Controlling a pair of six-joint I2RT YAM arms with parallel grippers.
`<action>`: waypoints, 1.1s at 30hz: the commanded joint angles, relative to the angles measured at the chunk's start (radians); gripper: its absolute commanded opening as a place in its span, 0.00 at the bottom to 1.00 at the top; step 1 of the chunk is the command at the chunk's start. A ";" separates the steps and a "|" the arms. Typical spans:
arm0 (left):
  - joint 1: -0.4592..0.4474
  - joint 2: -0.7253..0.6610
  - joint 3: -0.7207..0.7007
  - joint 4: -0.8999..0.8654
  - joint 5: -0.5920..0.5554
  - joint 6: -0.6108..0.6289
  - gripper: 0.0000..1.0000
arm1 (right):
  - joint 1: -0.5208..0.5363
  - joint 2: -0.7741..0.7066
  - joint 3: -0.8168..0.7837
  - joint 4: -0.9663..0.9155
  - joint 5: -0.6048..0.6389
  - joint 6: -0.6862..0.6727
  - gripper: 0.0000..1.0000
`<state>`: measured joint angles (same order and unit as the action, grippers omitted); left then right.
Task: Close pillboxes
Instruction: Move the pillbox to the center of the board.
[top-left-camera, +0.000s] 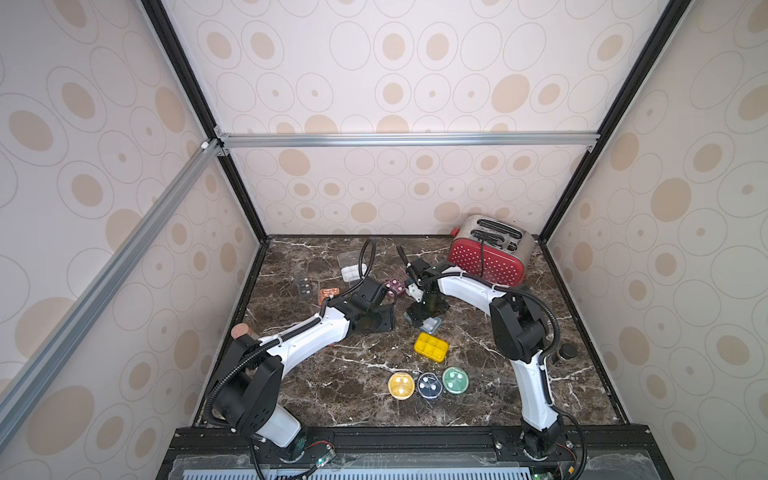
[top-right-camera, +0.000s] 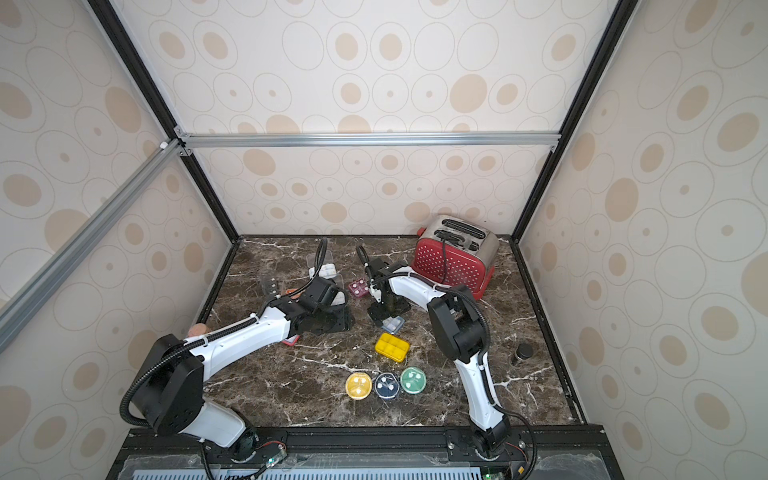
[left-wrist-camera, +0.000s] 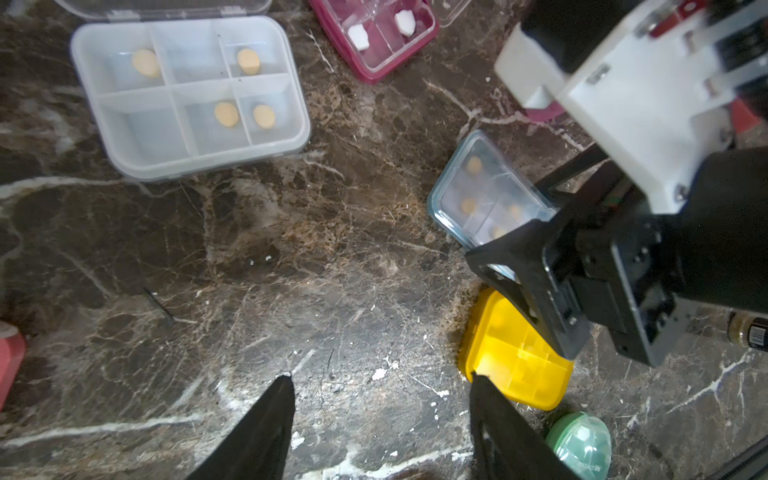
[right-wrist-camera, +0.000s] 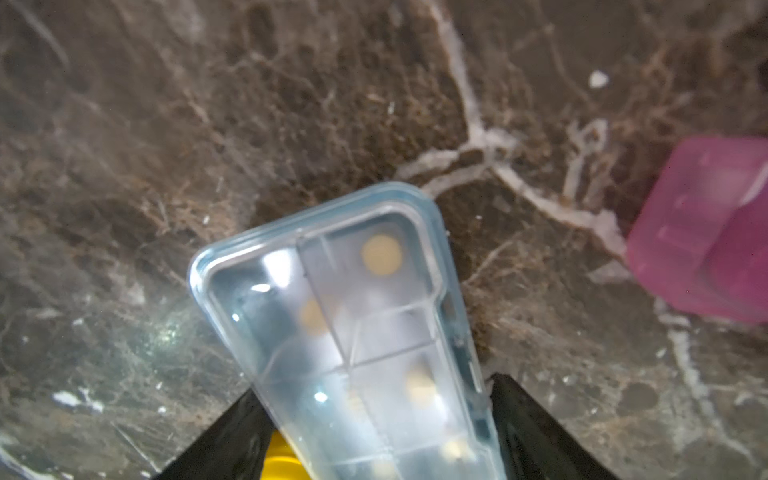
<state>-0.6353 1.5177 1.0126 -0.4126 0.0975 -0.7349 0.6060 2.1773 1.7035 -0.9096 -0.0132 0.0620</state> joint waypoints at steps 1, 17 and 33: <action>-0.007 -0.051 -0.015 -0.021 -0.029 0.014 0.67 | 0.005 -0.041 -0.048 0.003 0.052 0.101 0.78; -0.007 -0.119 -0.063 -0.034 -0.039 0.009 0.67 | -0.032 -0.245 -0.376 0.089 0.079 0.220 0.71; -0.007 -0.111 -0.075 -0.017 -0.029 0.008 0.67 | -0.009 -0.414 -0.596 0.117 -0.005 0.432 0.68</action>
<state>-0.6353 1.4185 0.9390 -0.4252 0.0803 -0.7349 0.5850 1.7878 1.1286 -0.7677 0.0071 0.4141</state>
